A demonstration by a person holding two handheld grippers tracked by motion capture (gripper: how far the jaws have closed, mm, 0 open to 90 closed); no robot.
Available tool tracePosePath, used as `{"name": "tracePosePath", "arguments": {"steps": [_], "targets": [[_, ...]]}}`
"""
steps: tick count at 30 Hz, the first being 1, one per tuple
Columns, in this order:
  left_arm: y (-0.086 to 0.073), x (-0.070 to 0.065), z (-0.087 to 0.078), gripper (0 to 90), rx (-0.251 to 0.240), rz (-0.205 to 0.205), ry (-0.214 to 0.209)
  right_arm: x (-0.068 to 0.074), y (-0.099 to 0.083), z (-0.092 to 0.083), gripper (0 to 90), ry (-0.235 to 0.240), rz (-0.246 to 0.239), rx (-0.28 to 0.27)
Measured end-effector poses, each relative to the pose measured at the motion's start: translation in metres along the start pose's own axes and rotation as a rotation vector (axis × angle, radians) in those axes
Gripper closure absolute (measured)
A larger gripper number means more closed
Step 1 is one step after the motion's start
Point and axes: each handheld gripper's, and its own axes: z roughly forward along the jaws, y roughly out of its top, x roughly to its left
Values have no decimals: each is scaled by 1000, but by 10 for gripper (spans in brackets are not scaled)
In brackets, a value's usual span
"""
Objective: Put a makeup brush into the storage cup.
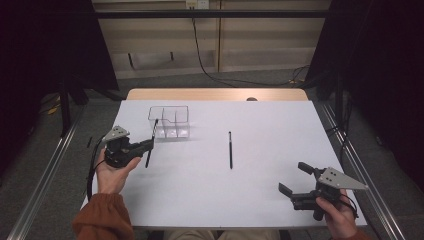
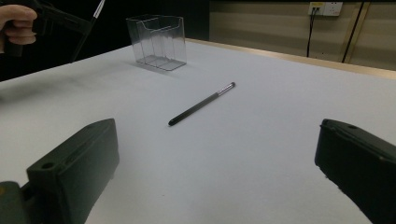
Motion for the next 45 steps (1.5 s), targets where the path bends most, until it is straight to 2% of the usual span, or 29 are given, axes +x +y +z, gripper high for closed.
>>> {"name": "tracePosePath", "arguments": {"steps": [4, 16, 25, 31, 37, 45], "targets": [[2, -1, -4, 843, -49, -8, -7, 0, 0, 0, 0, -1, -2, 1], [6, 0, -10, 843, -137, -2, 1, 0, 0, 0, 0, 0, -5, -1], [20, -1, -17, 843, -208, 28, 20, 0, 0, 0, 0, 0, -9, -5], [26, -2, -13, 842, -227, 64, 26, 0, 0, 0, 0, 1, -6, -7], [30, 0, -7, 842, -243, 63, 30, 0, 1, 0, 0, 2, -5, -7], [46, 4, -4, 842, -264, 69, 38, 0, 0, -1, 0, 1, -3, -6]]}}
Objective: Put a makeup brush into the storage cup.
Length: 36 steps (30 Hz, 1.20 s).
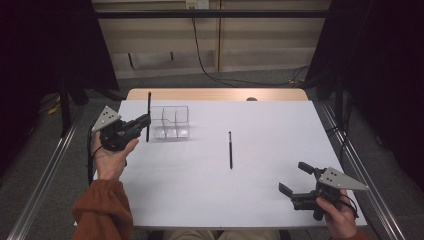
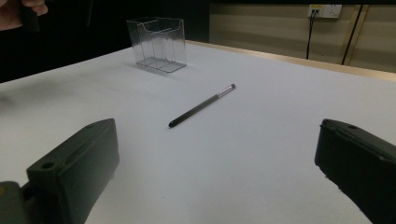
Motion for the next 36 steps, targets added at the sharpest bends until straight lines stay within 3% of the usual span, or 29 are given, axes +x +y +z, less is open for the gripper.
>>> {"name": "tracePosePath", "arguments": {"steps": [14, 19, 24, 36], "targets": [[13, 7, 13, 842, -12, 21, 37, 0, 0, -1, 0, -4, -1, -1], [20, 10, 16, 842, -29, 8, 32, 0, 0, -1, 0, -3, 0, -4], [28, 11, 21, 842, -33, 24, 32, 0, 0, -1, 0, -2, -3, -6], [37, 17, 44, 842, -32, 17, 45, 0, 0, -1, 0, -2, -1, -3]]}}
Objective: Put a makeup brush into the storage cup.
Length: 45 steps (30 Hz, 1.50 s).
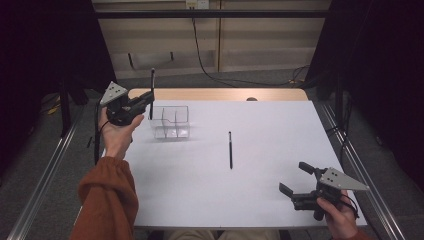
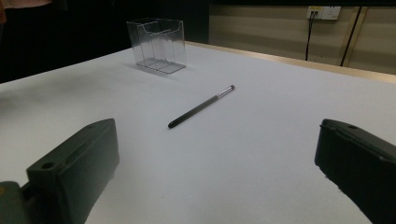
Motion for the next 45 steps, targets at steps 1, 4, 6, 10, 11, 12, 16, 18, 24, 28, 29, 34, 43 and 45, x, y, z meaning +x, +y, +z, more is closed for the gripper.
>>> {"name": "tracePosePath", "arguments": {"steps": [1, 4, 6, 10, 11, 12, 16, 18, 24, 28, 29, 34, 43, 45], "targets": [[-2, 2, 4, 842, 0, -17, 4, 0, 0, 0, 0, -1, -1, -1], [-4, 5, 10, 842, 10, -24, 12, 0, 0, 0, 0, 1, 1, -2], [-4, 6, 12, 842, 11, -26, 11, 0, 0, 0, 0, 1, 1, -2], [-5, 12, 17, 842, 20, -33, 20, 0, 0, -1, 0, 0, 1, -4], [-4, 13, 17, 842, 15, -36, 17, 0, 0, -1, 0, 0, 2, -3], [-4, 13, 17, 842, 15, -36, 17, 0, 0, -1, 0, 0, 2, -3], [-2, 13, 18, 842, 15, -24, 10, -1, 0, -1, 0, -2, 3, -4], [-2, 13, 18, 843, 18, -15, 12, -1, 0, -1, 0, -3, 2, -3], [-8, 15, 25, 842, 28, -12, 29, 0, 0, -1, 0, 2, 2, -3], [-12, 14, 34, 843, 37, -22, 28, 0, 0, -1, 0, 1, 1, -1], [-13, 14, 35, 842, 38, -23, 32, 0, 0, -1, 0, 2, 0, -2], [-17, 16, 38, 843, 46, -15, 49, 0, -1, -1, 0, 2, -2, -4], [-28, 19, 41, 842, 63, -41, 52, 0, -1, -1, 0, 2, 3, -2], [-30, 19, 41, 842, 65, -46, 47, 0, -1, -1, 0, 3, 4, -2]]}}
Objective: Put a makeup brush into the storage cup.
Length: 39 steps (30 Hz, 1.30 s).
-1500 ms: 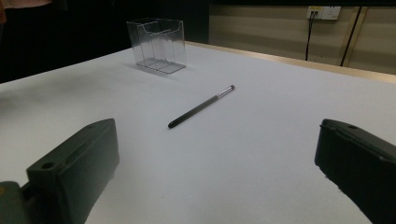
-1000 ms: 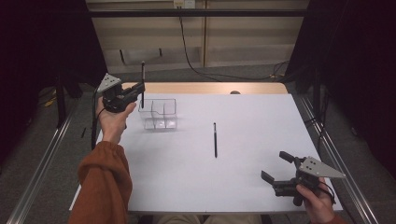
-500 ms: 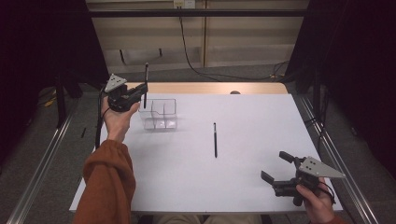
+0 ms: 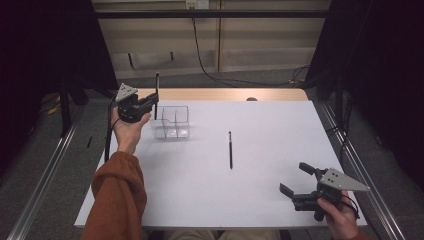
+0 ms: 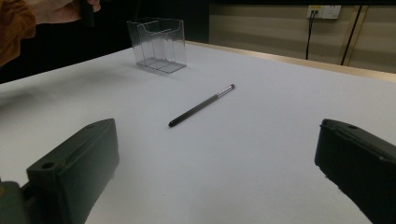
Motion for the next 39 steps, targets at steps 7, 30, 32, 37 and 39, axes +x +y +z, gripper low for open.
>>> {"name": "tracePosePath", "arguments": {"steps": [7, 30, 32, 37, 39], "targets": [[-7, 4, 0, 843, 18, -3, 13, 0, 0, 0, 0, 1, -3, 0], [-26, 2, 4, 842, 64, 30, 18, 0, 0, 0, 0, 3, -4, 2], [-27, 3, 3, 842, 63, 22, 20, 0, 0, 0, 0, 2, -4, 1], [-29, 3, 3, 842, 75, 19, 19, 0, 0, 1, 0, 4, -4, 4], [-29, 3, 3, 842, 73, 18, 20, 1, 0, 1, 0, 4, -3, 5]]}}
